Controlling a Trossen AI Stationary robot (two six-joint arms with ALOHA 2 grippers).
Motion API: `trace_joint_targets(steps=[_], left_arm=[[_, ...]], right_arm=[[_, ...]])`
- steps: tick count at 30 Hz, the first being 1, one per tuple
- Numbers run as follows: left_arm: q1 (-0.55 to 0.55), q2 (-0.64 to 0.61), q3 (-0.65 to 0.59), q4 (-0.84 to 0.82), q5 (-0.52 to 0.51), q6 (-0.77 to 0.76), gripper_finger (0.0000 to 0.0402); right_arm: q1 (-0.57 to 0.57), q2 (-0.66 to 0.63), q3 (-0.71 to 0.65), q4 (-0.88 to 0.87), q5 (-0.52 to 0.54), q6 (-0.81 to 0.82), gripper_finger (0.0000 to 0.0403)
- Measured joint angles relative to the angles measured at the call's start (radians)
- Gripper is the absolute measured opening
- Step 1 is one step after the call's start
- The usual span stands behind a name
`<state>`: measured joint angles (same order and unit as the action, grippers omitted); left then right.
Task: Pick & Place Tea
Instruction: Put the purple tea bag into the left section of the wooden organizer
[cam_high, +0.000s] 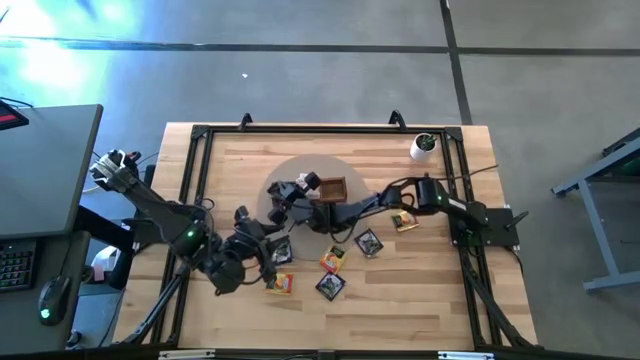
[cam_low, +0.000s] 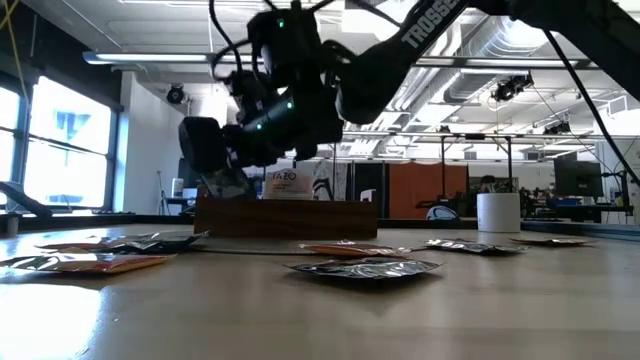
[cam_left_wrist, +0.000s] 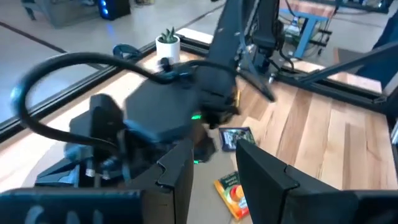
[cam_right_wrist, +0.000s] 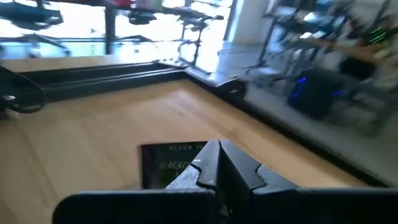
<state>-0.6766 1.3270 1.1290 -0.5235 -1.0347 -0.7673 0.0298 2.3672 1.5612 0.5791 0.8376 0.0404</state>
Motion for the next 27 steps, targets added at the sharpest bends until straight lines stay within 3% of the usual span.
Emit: trace_joint_targets(steps=[10,20,27], left_arm=[[-0.031,0.0,0.0,0.001,-0.049,0.002,0.0119],[-0.031,0.0,0.0,-0.003,-0.04,0.002,0.0119],[-0.031,0.0,0.0,-0.003,-0.03,0.002,0.0119]], right_arm=[[-0.035,-0.001,-0.001,-0.048,-0.027,0.026,0.0062],[0.017,-0.013,-0.001,-0.056,0.056,-0.073,0.0112],[0.064,-0.097,-0.001,-0.082,0.078,-0.203,0.0116]])
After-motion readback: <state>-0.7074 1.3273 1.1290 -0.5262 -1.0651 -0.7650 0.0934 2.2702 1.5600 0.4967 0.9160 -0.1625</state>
